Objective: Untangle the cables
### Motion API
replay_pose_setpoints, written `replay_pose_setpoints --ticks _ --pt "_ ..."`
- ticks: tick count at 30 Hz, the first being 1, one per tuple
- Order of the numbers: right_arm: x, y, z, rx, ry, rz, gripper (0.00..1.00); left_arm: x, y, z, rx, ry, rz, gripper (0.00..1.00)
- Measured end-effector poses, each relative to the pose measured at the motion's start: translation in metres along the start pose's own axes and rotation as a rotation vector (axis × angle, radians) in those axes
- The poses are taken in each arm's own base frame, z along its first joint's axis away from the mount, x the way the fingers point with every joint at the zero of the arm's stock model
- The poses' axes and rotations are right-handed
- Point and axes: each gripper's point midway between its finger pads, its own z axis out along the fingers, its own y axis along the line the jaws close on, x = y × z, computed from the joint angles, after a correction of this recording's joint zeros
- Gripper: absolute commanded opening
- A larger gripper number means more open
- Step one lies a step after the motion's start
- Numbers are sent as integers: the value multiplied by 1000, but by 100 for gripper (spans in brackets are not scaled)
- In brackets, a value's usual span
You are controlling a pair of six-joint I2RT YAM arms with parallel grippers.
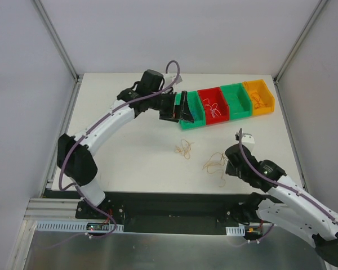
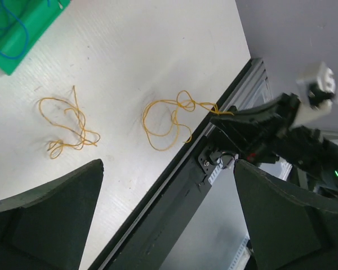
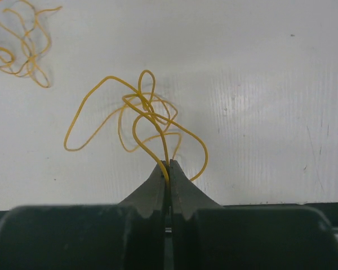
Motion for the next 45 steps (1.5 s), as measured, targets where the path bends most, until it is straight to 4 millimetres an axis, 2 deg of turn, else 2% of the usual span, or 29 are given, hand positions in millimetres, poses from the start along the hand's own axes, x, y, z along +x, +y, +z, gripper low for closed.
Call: replay_pose_setpoints --ticks 3,6,9,12,15,19,22,26,32,36,41,45 --pt "6 -3 10 23 86 49 7 -8 -15 -36 -5 -72 88 99" --pt "16 9 15 -28 170 69 10 -7 -34 -65 -2 -132 180 99" --pt "29 22 19 -67 263 57 13 -1 -44 -86 -7 -174 238 99" --pt "42 25 25 -56 351 38 16 2 -45 -96 -22 -198 266 99" --pt "45 25 29 -25 412 29 23 3 -41 -96 -38 -199 266 99" --pt "38 23 35 19 455 18 38 6 -32 -92 -65 -188 250 99" --pt "27 25 38 28 457 20 58 9 -29 -91 -67 -180 243 99" --pt "13 29 41 28 436 54 78 10 -31 -90 -58 -174 240 99" --pt "7 30 42 51 416 163 84 13 -31 -88 -45 -163 235 99" --pt "-1 27 34 54 376 233 97 15 -31 -87 -36 -155 230 99" --pt "-10 6 22 82 324 315 96 15 -35 -87 -12 -155 233 99" --pt "4 -19 27 136 348 430 96 17 -35 -85 -3 -147 222 99"
